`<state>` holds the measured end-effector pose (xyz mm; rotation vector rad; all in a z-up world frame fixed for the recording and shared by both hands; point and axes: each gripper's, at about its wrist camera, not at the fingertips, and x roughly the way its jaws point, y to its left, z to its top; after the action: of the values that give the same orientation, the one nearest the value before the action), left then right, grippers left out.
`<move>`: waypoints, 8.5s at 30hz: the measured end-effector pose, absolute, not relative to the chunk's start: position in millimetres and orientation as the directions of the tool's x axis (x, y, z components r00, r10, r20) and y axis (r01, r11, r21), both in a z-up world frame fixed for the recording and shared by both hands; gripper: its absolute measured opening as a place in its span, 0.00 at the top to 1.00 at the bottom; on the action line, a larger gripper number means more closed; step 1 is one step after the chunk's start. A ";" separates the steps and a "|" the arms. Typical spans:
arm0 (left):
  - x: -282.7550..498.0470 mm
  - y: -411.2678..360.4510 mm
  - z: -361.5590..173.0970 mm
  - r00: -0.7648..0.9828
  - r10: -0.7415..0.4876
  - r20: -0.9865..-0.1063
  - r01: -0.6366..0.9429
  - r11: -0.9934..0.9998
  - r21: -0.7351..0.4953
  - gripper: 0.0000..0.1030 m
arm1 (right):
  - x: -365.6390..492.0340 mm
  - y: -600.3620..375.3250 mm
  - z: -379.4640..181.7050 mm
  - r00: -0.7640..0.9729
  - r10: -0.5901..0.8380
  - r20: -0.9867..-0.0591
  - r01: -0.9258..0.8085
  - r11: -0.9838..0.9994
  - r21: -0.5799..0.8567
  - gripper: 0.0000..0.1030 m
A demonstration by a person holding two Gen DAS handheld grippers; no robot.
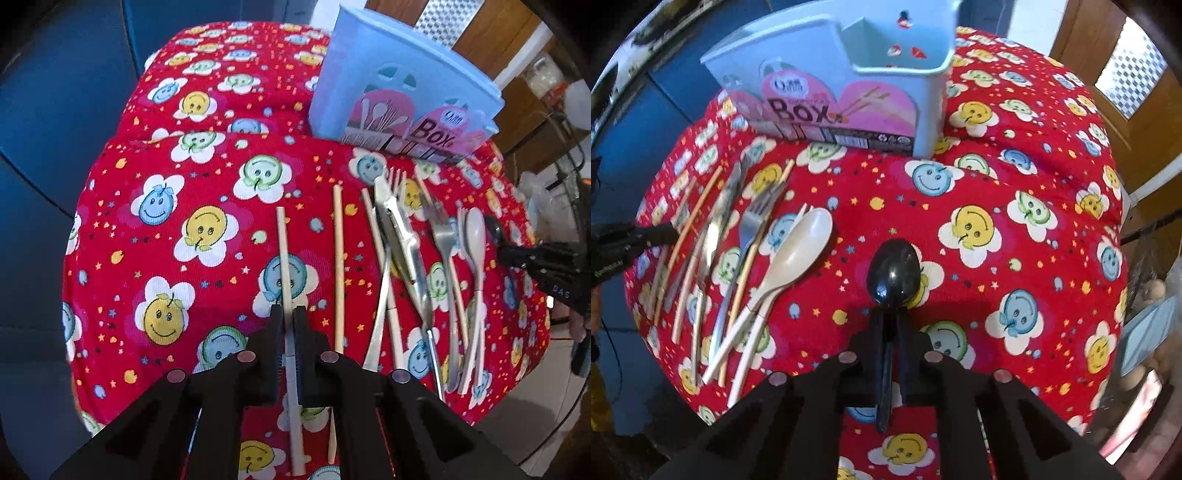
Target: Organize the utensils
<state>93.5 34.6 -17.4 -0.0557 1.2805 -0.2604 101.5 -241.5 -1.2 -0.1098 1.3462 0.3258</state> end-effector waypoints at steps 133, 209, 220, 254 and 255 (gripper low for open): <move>95.1 4.4 -11.8 0.435 -0.216 -0.874 0.240 0.964 -0.119 0.74 | 30.9 -263.3 8.0 0.656 0.288 -0.698 -0.075 0.945 0.319 0.56; 110.8 -12.2 122.2 0.881 -0.359 -0.309 0.290 0.925 -0.247 0.96 | 57.3 -257.6 120.9 0.898 0.225 -0.379 -0.138 0.960 0.244 0.95; 150.6 -29.1 147.8 0.951 -0.268 -0.155 0.239 0.953 -0.184 0.96 | 105.2 -261.0 153.9 0.950 0.129 -0.286 -0.085 0.983 0.162 0.95; 195.3 -44.8 79.8 0.959 -0.178 -0.222 0.148 0.978 -0.145 0.96 | 172.9 -226.4 90.6 0.940 0.114 -0.321 -0.124 0.992 -0.011 0.95; 194.0 -44.9 80.1 0.957 -0.184 -0.225 0.154 0.977 -0.145 0.95 | 172.1 -228.0 89.5 0.937 0.125 -0.325 -0.131 0.991 0.002 0.95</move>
<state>194.0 -44.9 80.1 -0.1266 0.2402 -0.1717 172.1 -228.0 89.5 -0.0198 0.3312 0.1306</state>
